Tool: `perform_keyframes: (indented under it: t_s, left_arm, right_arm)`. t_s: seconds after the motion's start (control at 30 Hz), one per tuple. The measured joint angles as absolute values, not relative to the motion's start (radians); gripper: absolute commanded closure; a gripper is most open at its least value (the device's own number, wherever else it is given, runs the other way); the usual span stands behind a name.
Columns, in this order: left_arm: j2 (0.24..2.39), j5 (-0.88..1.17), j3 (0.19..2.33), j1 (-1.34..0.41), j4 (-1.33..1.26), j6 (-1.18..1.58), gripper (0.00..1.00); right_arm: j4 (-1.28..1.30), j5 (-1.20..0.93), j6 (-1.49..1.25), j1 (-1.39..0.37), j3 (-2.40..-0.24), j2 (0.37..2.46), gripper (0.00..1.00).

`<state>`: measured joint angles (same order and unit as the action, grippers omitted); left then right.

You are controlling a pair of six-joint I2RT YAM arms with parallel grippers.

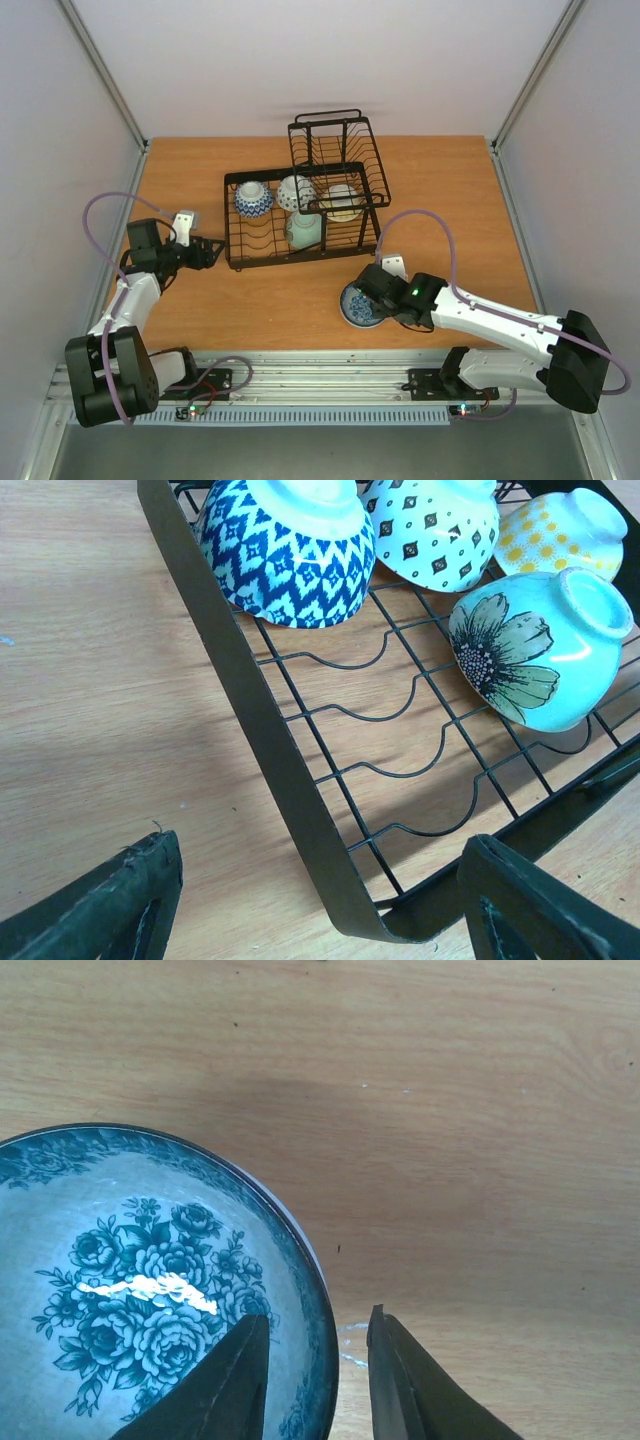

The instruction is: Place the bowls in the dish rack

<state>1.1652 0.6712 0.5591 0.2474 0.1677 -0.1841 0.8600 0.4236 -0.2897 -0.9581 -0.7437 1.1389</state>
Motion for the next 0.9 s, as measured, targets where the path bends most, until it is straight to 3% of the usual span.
perform_keyframes:
  t_s: [0.27,0.6,0.9]
  left_arm:
    - [1.167,0.675,0.559,0.247,0.168,-0.188,0.24]
    - [1.172,0.677,0.559,0.247,0.168,-0.188,0.23]
    - [1.172,0.677,0.559,0.247,0.169,-0.188,0.23]
  right_arm:
    - [0.831,0.403,-0.297,-0.958,-0.728,1.158,0.8]
    - [0.834,0.402,-0.301,-0.958,-0.727,1.172,0.98]
    - [0.878,0.409,-0.299,-0.964,-0.76,1.103,0.99]
